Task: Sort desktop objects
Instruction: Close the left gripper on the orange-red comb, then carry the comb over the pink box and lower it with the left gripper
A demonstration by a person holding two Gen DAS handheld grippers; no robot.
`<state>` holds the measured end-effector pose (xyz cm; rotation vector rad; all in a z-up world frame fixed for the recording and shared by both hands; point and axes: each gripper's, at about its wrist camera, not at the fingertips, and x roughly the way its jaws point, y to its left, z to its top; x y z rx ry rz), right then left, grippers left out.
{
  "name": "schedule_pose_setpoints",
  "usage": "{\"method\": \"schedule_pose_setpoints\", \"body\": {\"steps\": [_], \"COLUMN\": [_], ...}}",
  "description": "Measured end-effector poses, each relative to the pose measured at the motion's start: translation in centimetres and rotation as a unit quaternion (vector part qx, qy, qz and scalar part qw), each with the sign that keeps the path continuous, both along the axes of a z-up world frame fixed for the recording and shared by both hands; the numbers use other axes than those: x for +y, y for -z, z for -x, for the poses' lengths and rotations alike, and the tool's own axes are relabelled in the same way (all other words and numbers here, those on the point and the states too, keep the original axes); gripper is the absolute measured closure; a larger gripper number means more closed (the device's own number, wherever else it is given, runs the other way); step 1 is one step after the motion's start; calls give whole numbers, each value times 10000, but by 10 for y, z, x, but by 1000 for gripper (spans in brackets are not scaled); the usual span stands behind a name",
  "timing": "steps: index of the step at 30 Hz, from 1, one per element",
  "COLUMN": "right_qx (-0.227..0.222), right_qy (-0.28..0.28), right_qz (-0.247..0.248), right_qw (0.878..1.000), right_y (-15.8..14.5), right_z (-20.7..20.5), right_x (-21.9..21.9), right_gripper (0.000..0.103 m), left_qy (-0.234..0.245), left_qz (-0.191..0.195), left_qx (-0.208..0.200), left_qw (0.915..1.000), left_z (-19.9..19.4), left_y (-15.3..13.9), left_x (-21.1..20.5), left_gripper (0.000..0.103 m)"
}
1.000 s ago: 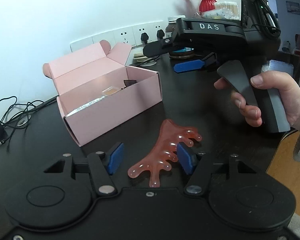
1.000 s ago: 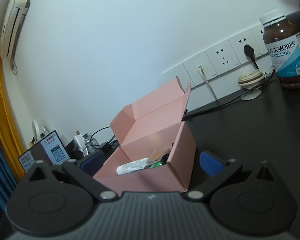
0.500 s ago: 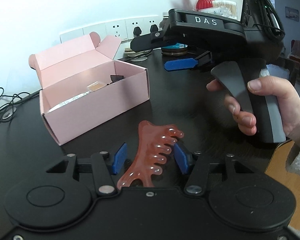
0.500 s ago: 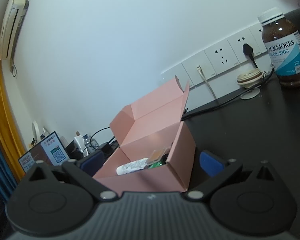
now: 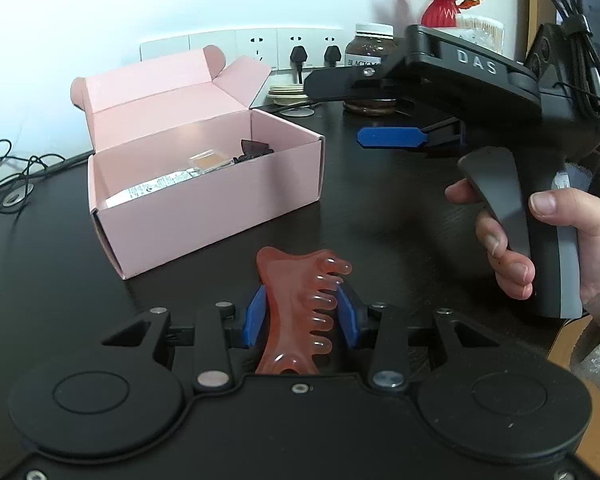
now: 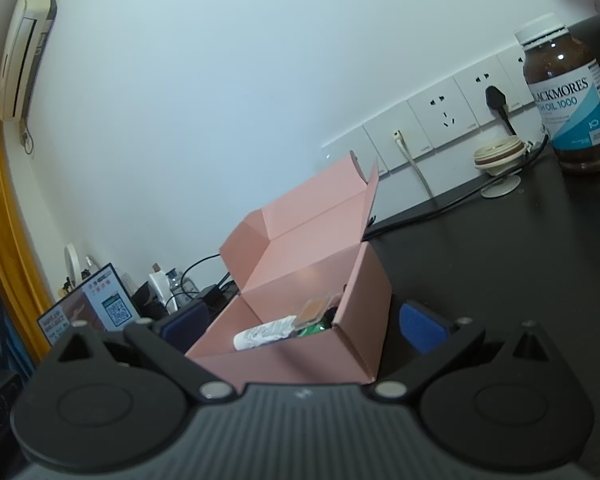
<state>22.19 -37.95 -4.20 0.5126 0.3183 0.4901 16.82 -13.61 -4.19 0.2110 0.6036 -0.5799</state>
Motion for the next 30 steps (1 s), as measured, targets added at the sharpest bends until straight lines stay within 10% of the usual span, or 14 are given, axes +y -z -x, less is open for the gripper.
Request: {"method": "schedule_pose_setpoints", "body": {"steps": [30], "right_qx": [15], "right_qy": [14], "right_qz": [1], "right_qw": [10000], "right_y": [-2], "right_z": [1], "right_x": [4], "right_gripper": [1], "left_qy": [-545], "left_qz": [-68], "left_qx": [-809], "left_qw": [9952], "left_z": [9], "left_y": [-21], "left_x": [22], "left_gripper": [65]}}
